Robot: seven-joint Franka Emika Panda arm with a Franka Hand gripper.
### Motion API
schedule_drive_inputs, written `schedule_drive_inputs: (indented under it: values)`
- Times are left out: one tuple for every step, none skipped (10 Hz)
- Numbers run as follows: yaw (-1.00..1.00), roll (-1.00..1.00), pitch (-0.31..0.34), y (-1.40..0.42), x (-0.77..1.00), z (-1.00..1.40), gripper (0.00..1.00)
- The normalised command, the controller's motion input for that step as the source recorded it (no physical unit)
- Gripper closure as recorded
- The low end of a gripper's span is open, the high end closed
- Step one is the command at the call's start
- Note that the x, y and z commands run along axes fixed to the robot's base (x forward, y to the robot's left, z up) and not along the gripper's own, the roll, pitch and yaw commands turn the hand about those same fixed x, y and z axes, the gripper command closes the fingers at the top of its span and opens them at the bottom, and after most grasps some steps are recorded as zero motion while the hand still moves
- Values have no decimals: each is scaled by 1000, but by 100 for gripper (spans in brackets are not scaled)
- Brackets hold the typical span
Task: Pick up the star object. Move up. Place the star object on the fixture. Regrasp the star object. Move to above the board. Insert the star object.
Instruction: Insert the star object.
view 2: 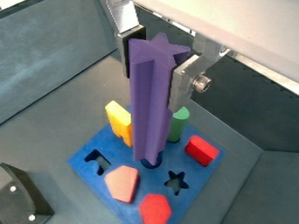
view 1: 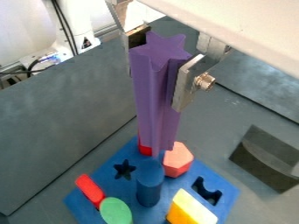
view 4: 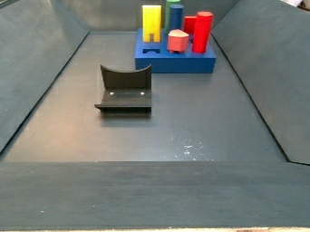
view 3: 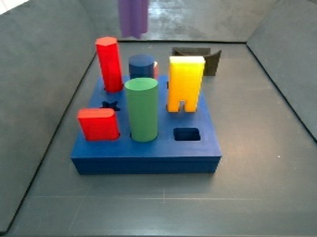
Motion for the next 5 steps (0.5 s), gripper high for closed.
schedule_drive_inputs:
  values:
    - [246,-256,-219,0,-711,-331,100]
    - [294,-276,-174,-29,-689,-354,100]
    - [346,-254,-86,-26,-640,-394,100]
    - [337,-247,-84,-14,-669,-437,100]
    - [380,-216,-89,0,-683,-560,100]
